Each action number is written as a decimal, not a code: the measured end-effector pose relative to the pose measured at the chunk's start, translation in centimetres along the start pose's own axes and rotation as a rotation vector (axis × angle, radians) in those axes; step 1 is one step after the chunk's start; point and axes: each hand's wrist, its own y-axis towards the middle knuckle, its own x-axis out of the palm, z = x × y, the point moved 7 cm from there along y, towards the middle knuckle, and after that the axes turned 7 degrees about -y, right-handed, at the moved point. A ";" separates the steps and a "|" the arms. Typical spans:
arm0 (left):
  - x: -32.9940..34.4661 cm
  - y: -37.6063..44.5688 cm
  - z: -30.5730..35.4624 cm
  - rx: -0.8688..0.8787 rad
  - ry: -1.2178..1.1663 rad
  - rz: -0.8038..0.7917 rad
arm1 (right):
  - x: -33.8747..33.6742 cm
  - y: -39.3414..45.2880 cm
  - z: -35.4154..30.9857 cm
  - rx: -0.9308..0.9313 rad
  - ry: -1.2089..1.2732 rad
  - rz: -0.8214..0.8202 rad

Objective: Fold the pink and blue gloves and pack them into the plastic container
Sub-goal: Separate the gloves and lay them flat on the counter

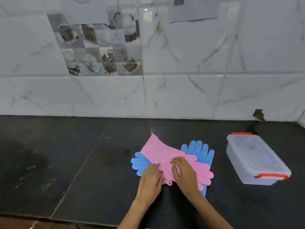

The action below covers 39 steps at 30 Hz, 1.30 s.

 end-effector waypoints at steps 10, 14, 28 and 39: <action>-0.1 5.5 -4.6 0.209 -0.018 -0.145 | 3.5 2.4 1.5 -0.040 -0.181 -0.409; 0.0 6.7 -4.6 0.268 -0.091 -0.139 | 3.7 2.3 0.8 -0.069 -0.252 -0.406; -3.3 11.8 -8.7 0.151 -0.335 0.091 | -4.4 9.1 -0.2 -0.040 -0.022 -0.077; -12.6 12.9 -7.2 0.008 -0.627 0.094 | -9.0 16.0 -4.8 -0.108 0.051 0.053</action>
